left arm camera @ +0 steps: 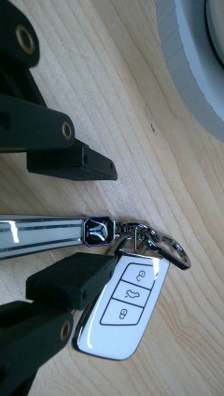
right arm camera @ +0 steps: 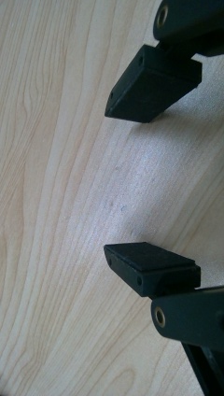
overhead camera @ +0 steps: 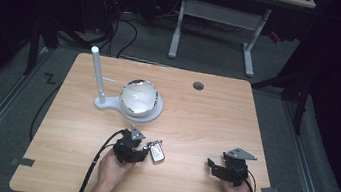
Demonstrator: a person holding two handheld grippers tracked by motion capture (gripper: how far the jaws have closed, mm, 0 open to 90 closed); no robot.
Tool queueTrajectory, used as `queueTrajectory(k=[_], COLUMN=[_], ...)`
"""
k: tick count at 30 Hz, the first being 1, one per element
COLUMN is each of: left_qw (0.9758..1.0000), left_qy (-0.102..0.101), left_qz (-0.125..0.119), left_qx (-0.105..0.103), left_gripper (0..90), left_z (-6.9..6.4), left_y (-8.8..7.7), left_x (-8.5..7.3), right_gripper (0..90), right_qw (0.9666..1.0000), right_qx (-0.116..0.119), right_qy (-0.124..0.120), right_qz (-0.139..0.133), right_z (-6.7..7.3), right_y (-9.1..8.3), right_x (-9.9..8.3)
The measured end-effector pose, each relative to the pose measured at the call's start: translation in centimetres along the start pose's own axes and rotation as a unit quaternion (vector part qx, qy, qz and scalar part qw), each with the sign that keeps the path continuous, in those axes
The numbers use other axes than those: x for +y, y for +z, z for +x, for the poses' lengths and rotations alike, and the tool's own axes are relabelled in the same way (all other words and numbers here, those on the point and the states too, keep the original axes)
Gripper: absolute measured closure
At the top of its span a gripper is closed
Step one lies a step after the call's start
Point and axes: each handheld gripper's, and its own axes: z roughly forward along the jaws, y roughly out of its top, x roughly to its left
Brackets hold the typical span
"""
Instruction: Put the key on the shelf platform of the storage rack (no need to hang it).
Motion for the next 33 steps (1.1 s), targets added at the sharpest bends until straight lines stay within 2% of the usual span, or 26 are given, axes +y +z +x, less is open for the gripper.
queueTrajectory(k=[5, 7, 15, 22, 33], left_qw=[0.9999, 0.9997, 0.9996, 0.9995, 0.9994], left_qy=[0.009, 0.019, 0.022, 0.029, 0.033], left_qz=[0.001, 0.001, 0.000, 0.000, 0.011], left_qx=[0.008, 0.017, 0.016, 0.010, 0.005], left_gripper=[54.0, 55.3, 61.7, 73.2, 74.3], left_z=[-0.23, -0.46, -0.55, -0.76, -0.68], left_y=[0.16, 0.22, 0.22, 0.27, 0.31], left_x=[0.13, 0.12, 0.15, 0.24, 0.60], right_gripper=[29.4, 29.5, 29.5, 29.6, 29.5], right_qw=[1.0000, 1.0000, 1.0000, 1.0000, 1.0000], right_qx=[0.000, 0.000, 0.000, 0.000, 0.000], right_qy=[0.000, 0.000, 0.000, 0.000, 0.000], right_qz=[0.000, 0.000, 0.000, 0.000, 0.000], right_z=[0.01, 0.01, 0.00, 0.01, 0.01], right_y=[0.00, -0.01, 0.00, 0.00, -0.01], right_x=[0.00, 0.00, 0.00, 0.00, 0.00])
